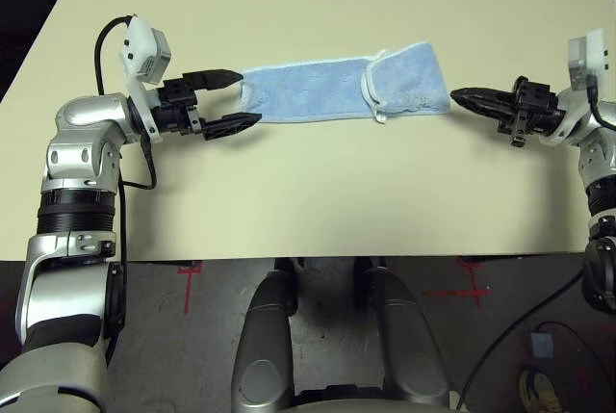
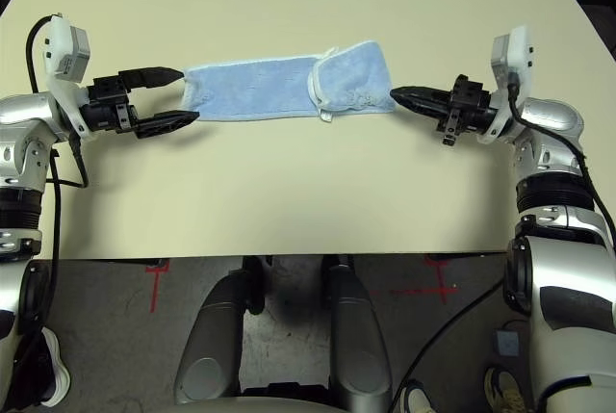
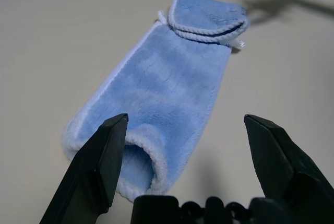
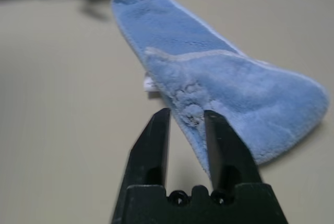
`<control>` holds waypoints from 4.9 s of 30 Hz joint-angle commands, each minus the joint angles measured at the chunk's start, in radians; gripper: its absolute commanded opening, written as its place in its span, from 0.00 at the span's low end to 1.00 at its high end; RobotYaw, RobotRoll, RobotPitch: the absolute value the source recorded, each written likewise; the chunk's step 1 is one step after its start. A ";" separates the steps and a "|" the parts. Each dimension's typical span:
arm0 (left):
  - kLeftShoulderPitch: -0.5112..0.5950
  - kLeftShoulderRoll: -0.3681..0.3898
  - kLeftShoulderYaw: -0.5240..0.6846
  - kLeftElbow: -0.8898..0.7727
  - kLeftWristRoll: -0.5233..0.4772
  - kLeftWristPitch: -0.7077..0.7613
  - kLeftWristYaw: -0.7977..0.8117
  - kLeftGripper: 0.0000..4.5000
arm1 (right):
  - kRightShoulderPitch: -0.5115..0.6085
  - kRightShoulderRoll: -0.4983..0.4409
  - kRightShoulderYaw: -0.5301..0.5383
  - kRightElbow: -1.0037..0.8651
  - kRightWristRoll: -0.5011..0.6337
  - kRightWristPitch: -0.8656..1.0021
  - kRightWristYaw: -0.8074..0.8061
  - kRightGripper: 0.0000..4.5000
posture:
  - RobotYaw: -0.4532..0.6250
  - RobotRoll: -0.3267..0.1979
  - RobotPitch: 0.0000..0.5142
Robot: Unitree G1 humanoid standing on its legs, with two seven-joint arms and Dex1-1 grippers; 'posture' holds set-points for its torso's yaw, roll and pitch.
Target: Fold the towel and set it aside.
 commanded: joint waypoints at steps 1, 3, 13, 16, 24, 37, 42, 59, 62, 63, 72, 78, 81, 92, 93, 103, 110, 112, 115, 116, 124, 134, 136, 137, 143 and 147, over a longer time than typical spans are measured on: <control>0.010 0.022 0.010 -0.011 0.002 0.025 0.033 1.00 | -0.004 -0.033 0.008 0.039 -0.020 -0.057 0.049 0.65 | 0.40 0.62 0.60; 0.009 0.022 0.028 -0.018 -0.012 0.069 0.072 1.00 | -0.010 -0.037 0.012 0.052 -0.026 -0.072 0.058 0.82 | 0.40 0.62 0.60; -0.033 0.050 0.143 -0.172 -0.295 0.792 0.253 1.00 | -0.035 -0.011 0.025 0.067 -0.050 -0.072 0.055 0.99 | 0.41 0.62 0.60; -0.078 0.065 0.148 -0.152 -0.334 1.041 0.334 1.00 | -0.035 -0.009 0.030 0.056 -0.049 -0.067 0.056 0.99 | 0.40 0.62 0.60; -0.095 0.095 0.141 -0.118 -0.336 1.279 0.430 1.00 | -0.035 -0.005 0.032 0.040 -0.043 -0.059 0.055 0.99 | 0.40 0.62 0.60; -0.177 -0.021 0.193 -0.007 -0.330 1.314 0.550 1.00 | -0.036 -0.005 0.034 0.036 -0.048 -0.063 0.043 0.99 | 0.40 0.62 0.60; -0.195 -0.050 0.207 0.029 -0.324 1.295 0.581 1.00 | -0.039 -0.003 0.035 0.038 -0.051 -0.065 0.035 0.99 | 0.39 0.62 0.60; -0.227 -0.109 0.234 0.134 -0.257 1.124 0.736 1.00 | -0.032 -0.005 0.037 0.032 -0.054 -0.066 0.024 0.99 | 0.39 0.62 0.60; -0.230 -0.114 0.233 0.139 -0.261 1.122 0.744 1.00 | -0.030 -0.005 0.038 0.031 -0.055 -0.067 0.022 0.99 | 0.39 0.62 0.60; -0.231 -0.116 0.234 0.140 -0.262 1.121 0.747 1.00 | -0.030 -0.006 0.038 0.030 -0.055 -0.067 0.021 0.99 | 0.39 0.62 0.60; -0.231 -0.105 0.205 0.130 -0.281 1.190 0.723 1.00 | -0.031 -0.010 0.038 0.033 -0.059 -0.072 0.012 0.99 | 0.39 0.62 0.60; -0.220 -0.086 0.160 0.124 -0.270 1.206 0.700 0.62 | -0.033 -0.011 0.038 0.035 -0.062 -0.076 0.002 1.00 | 0.38 0.62 0.60; -0.216 -0.070 0.132 0.127 -0.264 1.201 0.682 0.36 | -0.035 -0.010 0.036 0.036 -0.064 -0.078 0.000 1.00 | 0.38 0.62 0.60; -0.231 0.018 0.053 0.230 -0.177 1.072 0.621 0.01 | -0.036 -0.008 0.031 0.040 -0.066 -0.077 -0.002 1.00 | 0.39 0.62 0.60; -0.235 0.030 0.037 0.240 -0.165 1.055 0.608 0.01 | -0.036 -0.007 0.031 0.040 -0.066 -0.076 -0.003 1.00 | 0.39 0.62 0.60; -0.255 0.162 -0.184 0.262 -0.050 0.923 0.342 0.01 | -0.041 0.010 0.018 0.040 -0.045 -0.032 -0.017 1.00 | 0.40 0.62 0.59; -0.324 0.203 -0.305 0.377 0.087 0.750 0.193 0.01 | -0.037 0.016 0.016 0.036 -0.033 0.010 -0.038 1.00 | 0.41 0.62 0.59; -0.341 0.200 -0.312 0.410 0.112 0.727 0.172 0.01 | -0.035 0.016 0.017 0.034 -0.032 0.012 -0.039 1.00 | 0.41 0.62 0.59; -0.356 0.196 -0.319 0.454 0.148 0.689 0.148 0.01 | -0.033 0.015 0.020 0.034 -0.032 0.011 -0.042 1.00 | 0.40 0.62 0.58; -0.361 0.197 -0.322 0.466 0.161 0.673 0.140 0.01 | -0.033 0.015 0.020 0.034 -0.032 0.011 -0.042 1.00 | 0.40 0.62 0.58; -0.404 0.197 -0.331 0.552 0.246 0.590 0.100 0.01 | -0.031 0.016 0.026 0.035 -0.036 0.003 -0.040 1.00 | 0.41 0.62 0.57; -0.459 0.193 -0.317 0.570 0.288 0.564 0.014 0.01 | -0.033 0.023 0.030 0.045 -0.043 -0.010 -0.045 1.00 | 0.41 0.62 0.57; -0.469 0.194 -0.310 0.549 0.283 0.580 -0.011 0.01 | -0.032 0.024 0.031 0.046 -0.044 -0.013 -0.045 1.00 | 0.41 0.62 0.57; -0.473 0.196 -0.306 0.538 0.282 0.585 -0.020 0.01 | -0.031 0.024 0.031 0.046 -0.044 -0.013 -0.045 1.00 | 0.41 0.62 0.57; -0.479 0.214 -0.305 0.434 0.278 0.620 -0.086 0.01 | -0.032 0.027 0.031 0.049 -0.046 -0.016 -0.047 1.00 | 0.42 0.62 0.58; -0.498 0.198 -0.297 0.388 0.278 0.622 -0.074 0.01 | -0.035 0.030 0.031 0.055 -0.049 -0.019 -0.051 1.00 | 0.42 0.62 0.58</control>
